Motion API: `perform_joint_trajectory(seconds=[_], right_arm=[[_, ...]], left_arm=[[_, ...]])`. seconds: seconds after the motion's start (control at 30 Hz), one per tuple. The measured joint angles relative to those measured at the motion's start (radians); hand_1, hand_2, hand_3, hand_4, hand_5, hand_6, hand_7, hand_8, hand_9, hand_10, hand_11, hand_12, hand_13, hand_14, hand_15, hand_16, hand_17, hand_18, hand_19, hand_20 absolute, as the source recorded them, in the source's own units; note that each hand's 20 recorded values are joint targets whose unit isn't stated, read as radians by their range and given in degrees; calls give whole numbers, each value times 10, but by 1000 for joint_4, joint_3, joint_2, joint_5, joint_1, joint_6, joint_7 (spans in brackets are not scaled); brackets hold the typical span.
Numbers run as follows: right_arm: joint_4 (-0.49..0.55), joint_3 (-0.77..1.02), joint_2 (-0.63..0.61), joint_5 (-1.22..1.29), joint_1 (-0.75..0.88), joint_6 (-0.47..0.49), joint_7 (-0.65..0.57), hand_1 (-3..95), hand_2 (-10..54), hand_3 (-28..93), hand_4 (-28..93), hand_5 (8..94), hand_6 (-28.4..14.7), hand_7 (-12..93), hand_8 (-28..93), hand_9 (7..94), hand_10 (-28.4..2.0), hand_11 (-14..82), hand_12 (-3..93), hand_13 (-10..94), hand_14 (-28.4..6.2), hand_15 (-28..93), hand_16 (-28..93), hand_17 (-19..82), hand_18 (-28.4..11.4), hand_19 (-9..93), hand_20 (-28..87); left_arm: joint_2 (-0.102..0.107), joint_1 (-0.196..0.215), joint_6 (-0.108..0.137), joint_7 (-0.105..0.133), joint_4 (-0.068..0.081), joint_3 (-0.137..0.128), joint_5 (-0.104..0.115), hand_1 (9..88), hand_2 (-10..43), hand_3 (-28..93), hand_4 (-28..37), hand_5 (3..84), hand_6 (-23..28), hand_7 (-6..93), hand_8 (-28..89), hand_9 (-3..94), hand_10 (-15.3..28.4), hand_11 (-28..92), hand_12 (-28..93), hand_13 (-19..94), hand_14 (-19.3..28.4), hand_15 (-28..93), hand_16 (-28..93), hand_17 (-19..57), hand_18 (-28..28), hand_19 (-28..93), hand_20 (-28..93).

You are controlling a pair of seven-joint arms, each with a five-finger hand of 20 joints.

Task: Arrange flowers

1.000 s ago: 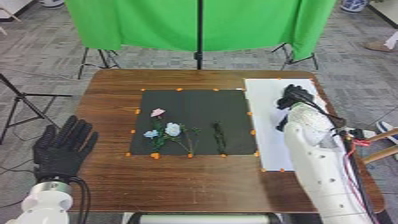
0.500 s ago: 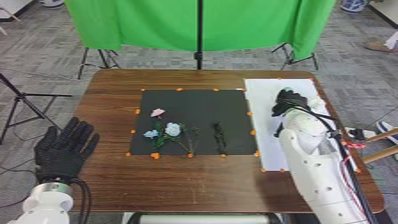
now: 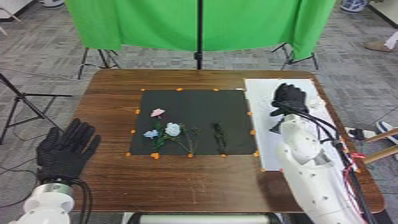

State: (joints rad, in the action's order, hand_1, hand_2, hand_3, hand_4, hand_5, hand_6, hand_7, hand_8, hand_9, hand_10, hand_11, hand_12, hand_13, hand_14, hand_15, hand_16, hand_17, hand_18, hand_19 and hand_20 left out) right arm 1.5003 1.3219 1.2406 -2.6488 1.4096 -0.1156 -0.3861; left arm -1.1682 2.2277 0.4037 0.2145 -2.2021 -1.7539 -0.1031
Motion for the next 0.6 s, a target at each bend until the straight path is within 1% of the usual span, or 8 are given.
perform_joint_trajectory(seconds=[0.13,0.27,0.37,0.5,0.6], right_arm=[[51,-34,-8,29,0,-11,94,663,-95,609,-283,756,-2,362,44,842,-77,169,495,634,-80,484,457,310,-197,783,387],[125,-102,-7,53,-10,-17,169,659,-95,614,-283,754,-1,366,41,841,-78,168,492,633,-81,486,455,310,-198,782,388],[171,-168,-2,72,-17,-18,220,656,-95,619,-283,753,-2,368,39,841,-78,169,491,634,-81,486,454,311,-198,782,388],[181,-241,19,72,-22,-2,291,653,-95,623,-283,752,-2,369,38,839,-78,170,491,633,-81,486,453,311,-199,783,388],[164,-283,33,31,-22,38,356,653,-95,623,-283,750,-1,371,38,839,-78,170,489,633,-81,485,452,311,-199,782,389]], left_arm=[[0,0,0,-1,2,0,-1,286,165,746,-283,511,96,139,-95,477,152,268,125,363,161,483,-72,-21,145,345,169],[0,0,0,-4,3,0,-2,287,165,743,-283,511,95,138,-95,476,153,266,124,362,160,482,-72,-21,145,344,168],[0,0,-3,-5,5,0,-7,288,166,742,-283,510,95,137,-95,476,153,265,124,361,161,480,-73,-21,145,344,168],[1,-1,-4,-8,9,0,-13,289,168,740,-283,510,95,137,-95,476,153,265,124,362,161,480,-73,-22,146,345,169],[1,-2,-1,-17,9,1,-20,290,170,739,-283,510,96,136,-94,475,154,265,124,361,163,480,-73,-23,148,347,170]])
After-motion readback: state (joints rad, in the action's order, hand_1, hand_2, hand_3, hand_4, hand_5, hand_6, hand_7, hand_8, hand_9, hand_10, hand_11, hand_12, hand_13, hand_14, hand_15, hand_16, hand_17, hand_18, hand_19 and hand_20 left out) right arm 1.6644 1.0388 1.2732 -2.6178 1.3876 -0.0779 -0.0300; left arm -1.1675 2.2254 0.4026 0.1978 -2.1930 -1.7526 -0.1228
